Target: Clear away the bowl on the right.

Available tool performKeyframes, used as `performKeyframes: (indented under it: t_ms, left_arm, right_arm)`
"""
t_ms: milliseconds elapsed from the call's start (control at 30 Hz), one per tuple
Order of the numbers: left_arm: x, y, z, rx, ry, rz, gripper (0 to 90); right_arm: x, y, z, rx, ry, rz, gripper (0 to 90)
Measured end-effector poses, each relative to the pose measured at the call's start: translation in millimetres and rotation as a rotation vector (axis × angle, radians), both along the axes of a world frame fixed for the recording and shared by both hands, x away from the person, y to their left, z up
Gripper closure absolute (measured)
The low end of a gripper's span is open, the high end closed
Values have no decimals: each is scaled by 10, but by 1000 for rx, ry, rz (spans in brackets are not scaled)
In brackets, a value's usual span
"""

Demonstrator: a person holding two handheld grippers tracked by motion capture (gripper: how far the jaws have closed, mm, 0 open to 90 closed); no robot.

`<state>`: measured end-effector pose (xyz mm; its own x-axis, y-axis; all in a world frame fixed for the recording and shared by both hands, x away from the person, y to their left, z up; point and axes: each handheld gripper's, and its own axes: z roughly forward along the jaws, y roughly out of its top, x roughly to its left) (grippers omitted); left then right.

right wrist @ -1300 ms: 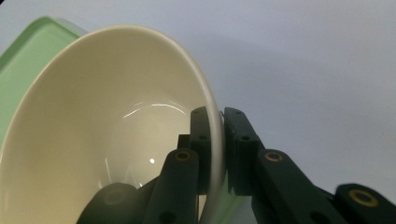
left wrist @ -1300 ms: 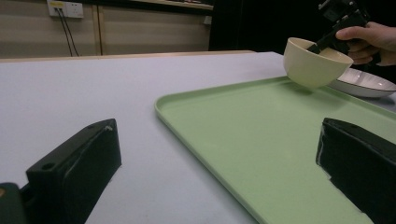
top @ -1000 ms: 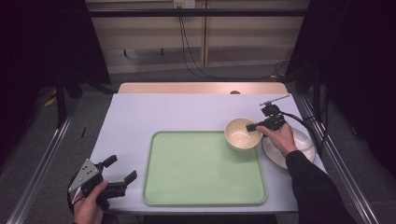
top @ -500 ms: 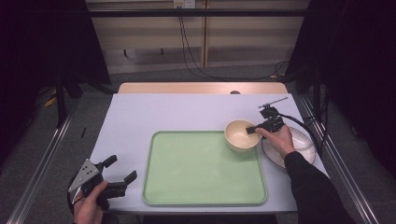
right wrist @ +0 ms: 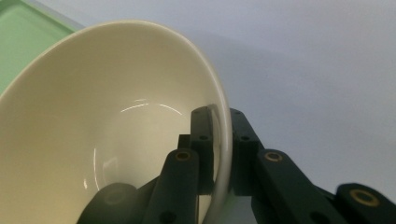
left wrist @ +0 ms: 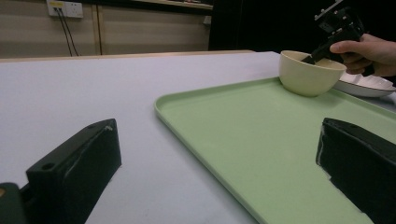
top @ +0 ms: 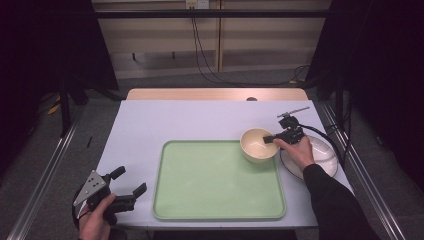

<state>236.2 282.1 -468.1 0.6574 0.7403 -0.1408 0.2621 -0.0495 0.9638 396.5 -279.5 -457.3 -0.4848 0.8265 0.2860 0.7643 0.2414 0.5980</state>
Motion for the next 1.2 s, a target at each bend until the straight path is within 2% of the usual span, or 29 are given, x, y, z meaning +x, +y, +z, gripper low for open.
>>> performKeyframes:
  t_ms: [67, 133, 333, 367, 400, 433, 500, 533, 600, 633, 667, 733, 900, 967, 1067, 1200]
  left_arm:
    - [0, 1, 0, 0, 0, -1, 0]
    - [-2, 2, 0, 0, 1, 0, 0]
    - [-1, 1, 0, -1, 1, -1, 0]
    - [-1, 1, 0, -1, 1, -1, 0]
    - [0, 1, 0, -1, 0, -1, 0]
    - [0, 0, -1, -1, 1, -1, 0]
    - [-1, -1, 0, -2, 1, 0, 1]
    - [-1, -1, 0, -2, 1, 0, 1]
    - [-2, 1, 0, -2, 1, -1, 1]
    - [-2, 2, 0, -2, 1, -1, 1]
    - [0, 3, 0, -1, -1, -2, 0]
    - [-1, 1, 0, -2, 1, -2, 0]
    - [-2, 1, 1, -2, 0, -1, 0]
    - [-1, -1, 0, -3, 2, -3, 0]
    - [-2, 1, 1, -2, 0, -1, 1]
    - [-3, 1, 2, -3, -1, 0, 1]
  right_arm:
    - [-7, 2, -5, -8, -11, 5, 818]
    - [-7, 4, -12, -19, -7, 3, 747]
    - [-20, -11, 0, -12, -63, 8, 525]
    - [-16, -17, -2, -8, -75, 13, 480]
    - [-16, -16, 3, -10, -88, 16, 382]
    - [-16, -16, 3, -10, -88, 16, 382]
    - [-11, -15, 1, 2, -100, 18, 231]
    - [-11, -15, 1, 2, -100, 18, 231]
    - [-8, -6, -3, 7, -104, 23, 52]
    - [-9, -6, -4, 8, -107, 24, 38]
    - [-18, -8, -4, 6, -135, 33, 48]
    - [-30, -14, 16, 18, -144, 33, 33]
    - [-48, -39, 62, 39, -218, -30, 30]
    - [-65, -31, 67, 22, -258, -42, 16]
    - [-93, -25, 59, -12, -288, -81, 21]
    - [-122, -25, 68, -28, -340, -99, 30]
